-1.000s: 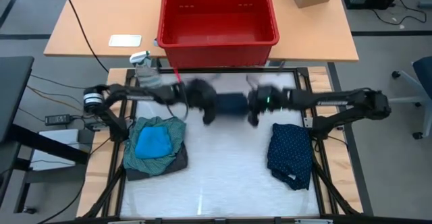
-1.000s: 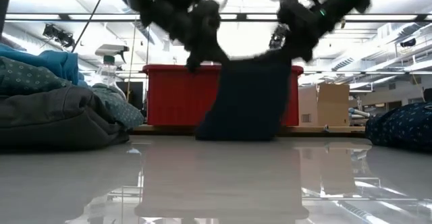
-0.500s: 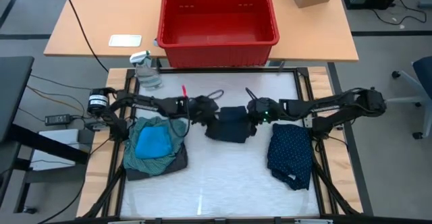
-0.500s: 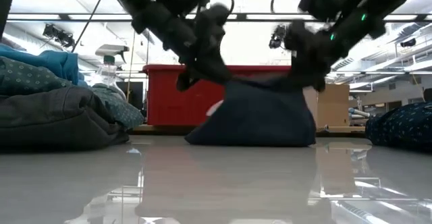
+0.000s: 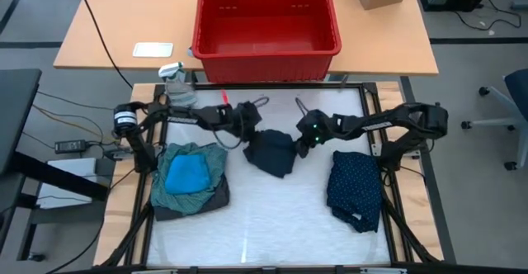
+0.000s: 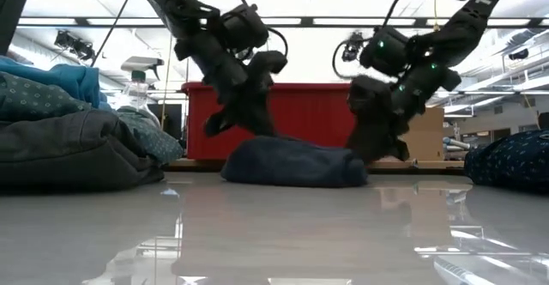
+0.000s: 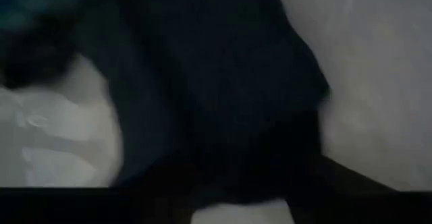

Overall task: Fold laundry
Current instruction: Fold the dark blue shorts

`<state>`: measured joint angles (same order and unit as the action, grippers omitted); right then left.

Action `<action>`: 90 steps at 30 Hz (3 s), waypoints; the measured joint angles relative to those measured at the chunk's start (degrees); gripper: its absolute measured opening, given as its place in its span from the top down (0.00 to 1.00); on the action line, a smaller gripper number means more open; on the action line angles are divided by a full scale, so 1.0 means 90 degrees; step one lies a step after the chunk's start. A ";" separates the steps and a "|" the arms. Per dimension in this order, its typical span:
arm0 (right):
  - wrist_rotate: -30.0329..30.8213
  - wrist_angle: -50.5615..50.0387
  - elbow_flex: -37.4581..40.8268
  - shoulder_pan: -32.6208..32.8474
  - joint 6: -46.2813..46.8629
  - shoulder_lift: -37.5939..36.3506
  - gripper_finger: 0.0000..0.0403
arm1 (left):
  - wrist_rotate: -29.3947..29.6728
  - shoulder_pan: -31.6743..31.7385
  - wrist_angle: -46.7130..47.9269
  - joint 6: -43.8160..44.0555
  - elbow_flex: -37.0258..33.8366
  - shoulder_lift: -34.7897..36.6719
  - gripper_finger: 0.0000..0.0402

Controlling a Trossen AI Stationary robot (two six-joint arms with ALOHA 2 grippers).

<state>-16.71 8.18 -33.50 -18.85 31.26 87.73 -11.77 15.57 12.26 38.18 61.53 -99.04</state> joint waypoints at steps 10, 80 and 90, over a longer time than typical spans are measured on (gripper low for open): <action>-0.0052 0.0247 -0.0021 -0.0231 0.0657 -0.1233 0.36 | -0.0257 0.0253 0.1344 -0.0316 0.0832 0.0024 0.67; 0.0287 0.6146 -0.0429 0.1297 -0.3198 0.2746 0.57 | 0.2343 -0.0327 0.2630 -0.2552 0.1554 -0.1568 0.71; 0.0089 0.6162 -0.0677 0.1470 -0.3473 0.3865 0.56 | 0.1976 0.0022 0.3047 -0.2582 0.1864 -0.1040 0.71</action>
<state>-15.91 63.64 -39.59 -5.62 0.00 122.51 6.02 15.77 39.69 14.95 78.30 -108.40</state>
